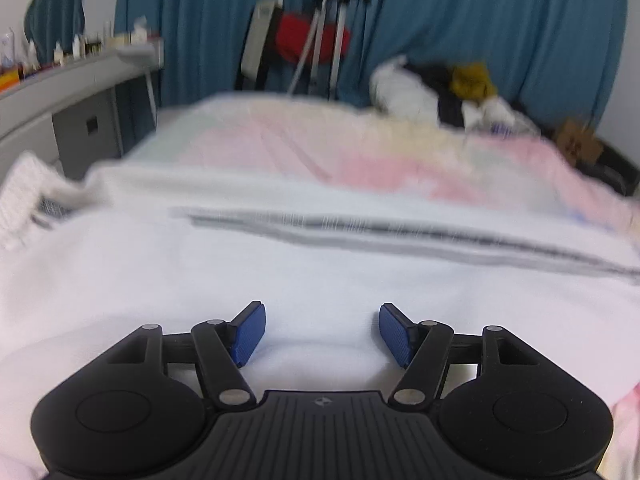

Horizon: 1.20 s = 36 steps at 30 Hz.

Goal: Fold clothes

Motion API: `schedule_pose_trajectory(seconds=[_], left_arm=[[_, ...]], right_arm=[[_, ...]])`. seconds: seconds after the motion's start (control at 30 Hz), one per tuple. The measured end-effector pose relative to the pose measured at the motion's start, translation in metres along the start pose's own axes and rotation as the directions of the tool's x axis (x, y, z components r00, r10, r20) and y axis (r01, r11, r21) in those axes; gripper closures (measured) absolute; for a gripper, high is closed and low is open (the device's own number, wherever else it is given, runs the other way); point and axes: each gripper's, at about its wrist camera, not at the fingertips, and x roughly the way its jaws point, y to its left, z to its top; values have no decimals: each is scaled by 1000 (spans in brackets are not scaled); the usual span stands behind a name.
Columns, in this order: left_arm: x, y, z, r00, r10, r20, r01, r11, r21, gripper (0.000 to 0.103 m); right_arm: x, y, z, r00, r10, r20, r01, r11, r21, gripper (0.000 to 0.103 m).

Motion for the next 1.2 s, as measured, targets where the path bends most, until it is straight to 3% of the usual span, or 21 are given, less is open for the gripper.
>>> schedule_pose_trajectory(seconds=[0.17, 0.57, 0.67, 0.8, 0.87, 0.97, 1.07, 1.13, 1.2], left_arm=[[12, -1, -13, 1000, 12, 12, -12, 999, 48, 37], [12, -4, -21, 998, 19, 53, -22, 998, 50, 36], [13, -3, -21, 998, 20, 54, -23, 998, 57, 35], [13, -1, -19, 998, 15, 55, -19, 998, 62, 34], [13, 0, -19, 998, 14, 56, -18, 998, 63, 34], [12, 0, -17, 998, 10, 55, -14, 998, 62, 35], [10, 1, -16, 998, 5, 57, -9, 998, 63, 35], [8, 1, -15, 998, -3, 61, -1, 998, 62, 35], [5, 4, -14, 998, -14, 61, 10, 998, 57, 35]], right_arm=[[-2, 4, 0, 1000, -19, 0, 19, 1000, -25, 91], [-5, 19, -1, 997, -66, 25, 69, 993, -96, 91], [-15, 46, -3, 992, -87, 89, 105, 970, -219, 91], [-47, 107, -14, 973, -22, 229, 113, 913, -391, 91], [-70, 149, -32, 954, 67, 292, 96, 855, -509, 91], [-108, 208, -82, 917, 264, 300, 33, 698, -715, 91], [-138, 248, -146, 887, 416, 197, -47, 509, -860, 91], [-149, 261, -196, 888, 449, 102, -88, 383, -919, 91], [-147, 260, -244, 906, 424, -13, -134, 257, -957, 91]])
